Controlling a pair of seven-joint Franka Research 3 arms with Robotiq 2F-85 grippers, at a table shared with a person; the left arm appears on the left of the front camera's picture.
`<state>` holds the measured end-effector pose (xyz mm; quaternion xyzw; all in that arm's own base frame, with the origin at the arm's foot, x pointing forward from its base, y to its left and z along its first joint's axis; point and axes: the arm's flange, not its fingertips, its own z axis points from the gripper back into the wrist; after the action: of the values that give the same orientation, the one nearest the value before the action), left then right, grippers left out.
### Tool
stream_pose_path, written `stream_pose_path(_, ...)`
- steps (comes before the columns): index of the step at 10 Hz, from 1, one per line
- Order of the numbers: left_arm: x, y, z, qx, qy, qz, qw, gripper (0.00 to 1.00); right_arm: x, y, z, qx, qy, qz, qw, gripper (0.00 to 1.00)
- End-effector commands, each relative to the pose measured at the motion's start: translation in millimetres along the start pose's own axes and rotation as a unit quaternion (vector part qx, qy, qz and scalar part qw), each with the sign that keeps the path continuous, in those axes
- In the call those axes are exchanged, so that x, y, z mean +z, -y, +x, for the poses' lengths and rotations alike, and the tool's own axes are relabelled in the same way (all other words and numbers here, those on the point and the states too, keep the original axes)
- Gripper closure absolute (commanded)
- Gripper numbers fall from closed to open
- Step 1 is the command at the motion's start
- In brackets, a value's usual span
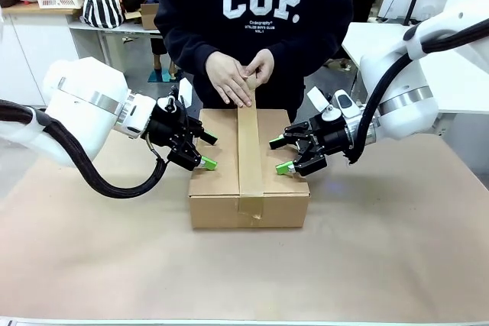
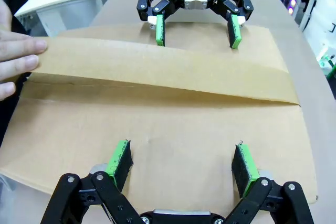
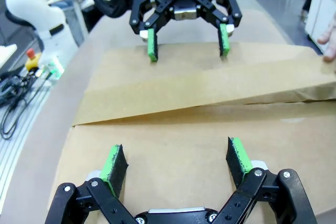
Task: Pack the gift set into the box.
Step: Press and hold the closed box until the human finishes sealing it.
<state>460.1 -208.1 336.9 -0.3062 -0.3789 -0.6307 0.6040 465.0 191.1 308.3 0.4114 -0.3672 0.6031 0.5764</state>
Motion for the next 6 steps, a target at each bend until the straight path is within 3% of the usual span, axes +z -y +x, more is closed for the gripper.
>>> stream_pose_path(1,-0.5,1.0,-1.6,-0.005,0.0,-0.001,1.0,0.0,0.5,-1.3,-0.3,0.003,-0.004,-0.005,1.0,0.0)
stream_pose_path(6,-0.5,1.0,-1.6,-0.005,0.0,-0.001,1.0,0.0,0.5,-1.3,-0.3,0.003,-0.004,-0.005,1.0,0.0)
